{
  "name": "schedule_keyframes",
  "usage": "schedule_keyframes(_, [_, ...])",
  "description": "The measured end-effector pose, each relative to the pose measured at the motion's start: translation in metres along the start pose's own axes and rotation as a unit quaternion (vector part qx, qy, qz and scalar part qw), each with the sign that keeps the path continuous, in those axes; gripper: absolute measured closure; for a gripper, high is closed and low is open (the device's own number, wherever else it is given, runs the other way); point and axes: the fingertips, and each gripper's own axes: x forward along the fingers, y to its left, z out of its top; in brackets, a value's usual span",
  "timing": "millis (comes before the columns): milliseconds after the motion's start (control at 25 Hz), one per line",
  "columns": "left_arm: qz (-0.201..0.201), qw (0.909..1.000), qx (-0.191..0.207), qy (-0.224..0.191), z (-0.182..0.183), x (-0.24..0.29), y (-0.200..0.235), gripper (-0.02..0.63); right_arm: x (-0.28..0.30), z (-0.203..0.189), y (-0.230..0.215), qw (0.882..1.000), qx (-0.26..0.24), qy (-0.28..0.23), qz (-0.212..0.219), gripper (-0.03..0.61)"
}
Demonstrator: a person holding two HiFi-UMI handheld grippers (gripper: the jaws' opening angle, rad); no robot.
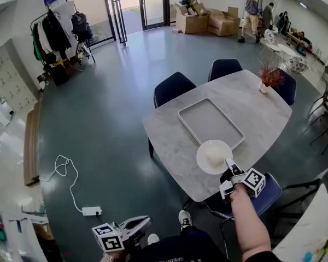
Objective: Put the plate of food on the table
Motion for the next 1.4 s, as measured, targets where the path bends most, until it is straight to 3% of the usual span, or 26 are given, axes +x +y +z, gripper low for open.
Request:
schedule_keyframes(240, [0.029,0.9996,-0.002,-0.003,0.003,0.03,0.006,0.607,0.065,0.046,-0.047,0.999,0.03,-0.008,-0.033,0.558])
schedule_keyframes(680, [0.084,0.9954,-0.032,-0.033,0.003,0.056,0.012,0.607,0.154,0.096,-0.099,0.994,0.019,0.003,-0.108,0.558])
schedule_keyframes(1040, [0.126,0.99,-0.046,-0.044,-0.001,0.058,0.022,0.607,0.215,0.096,-0.115,0.991,0.004,0.02,-0.129,0.558])
schedule_keyframes(1400, [0.138,0.9876,-0.06,-0.044,-0.006,0.07,0.031,0.607,0.242,0.096,-0.125,0.991,-0.002,0.029,-0.133,0.558])
